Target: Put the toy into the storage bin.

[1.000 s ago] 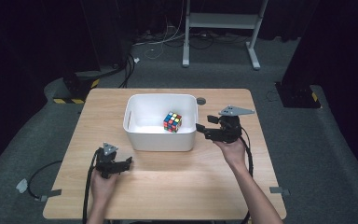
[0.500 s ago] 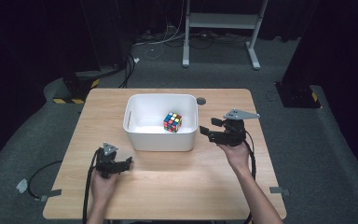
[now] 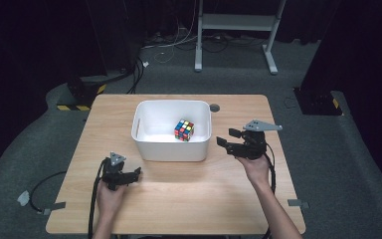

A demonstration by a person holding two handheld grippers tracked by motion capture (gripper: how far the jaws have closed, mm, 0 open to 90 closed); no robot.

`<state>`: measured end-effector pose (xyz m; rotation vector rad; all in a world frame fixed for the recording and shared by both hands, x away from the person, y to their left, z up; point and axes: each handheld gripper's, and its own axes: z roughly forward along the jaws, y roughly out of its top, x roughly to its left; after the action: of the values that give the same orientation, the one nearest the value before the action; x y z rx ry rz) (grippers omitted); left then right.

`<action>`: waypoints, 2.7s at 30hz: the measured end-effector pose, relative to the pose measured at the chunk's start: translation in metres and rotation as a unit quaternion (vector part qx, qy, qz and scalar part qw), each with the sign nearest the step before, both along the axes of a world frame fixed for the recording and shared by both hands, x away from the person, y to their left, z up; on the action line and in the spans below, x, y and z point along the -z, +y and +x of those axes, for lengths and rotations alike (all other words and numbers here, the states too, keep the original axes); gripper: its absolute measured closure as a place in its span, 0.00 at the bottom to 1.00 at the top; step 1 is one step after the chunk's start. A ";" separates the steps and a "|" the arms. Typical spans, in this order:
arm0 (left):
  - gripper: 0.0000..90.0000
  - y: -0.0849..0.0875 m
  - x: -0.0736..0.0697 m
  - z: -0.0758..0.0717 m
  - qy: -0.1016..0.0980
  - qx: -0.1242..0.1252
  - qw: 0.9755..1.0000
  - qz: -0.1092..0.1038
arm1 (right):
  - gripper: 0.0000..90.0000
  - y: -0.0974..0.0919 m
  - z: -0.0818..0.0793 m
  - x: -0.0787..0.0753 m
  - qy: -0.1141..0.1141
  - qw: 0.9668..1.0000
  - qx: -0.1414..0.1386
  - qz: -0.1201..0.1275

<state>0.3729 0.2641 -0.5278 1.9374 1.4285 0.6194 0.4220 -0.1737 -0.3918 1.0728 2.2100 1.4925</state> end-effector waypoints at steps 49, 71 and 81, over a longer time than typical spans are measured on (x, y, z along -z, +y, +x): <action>0.17 0.000 0.000 0.000 0.000 0.000 1.000 0.000 | 0.39 -0.034 -0.027 0.021 0.003 0.999 0.031 0.009; 0.17 0.000 0.000 0.000 0.000 0.000 1.000 0.000 | 0.39 -0.034 -0.033 0.039 0.012 0.999 0.035 0.006; 0.17 0.000 0.000 0.000 0.000 -0.001 1.000 0.000 | 0.39 -0.032 -0.035 0.049 0.017 0.999 0.040 -0.007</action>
<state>0.3729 0.2640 -0.5278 1.9371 1.4296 0.6202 0.3868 -0.2062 -0.4411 1.1769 2.1693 1.4326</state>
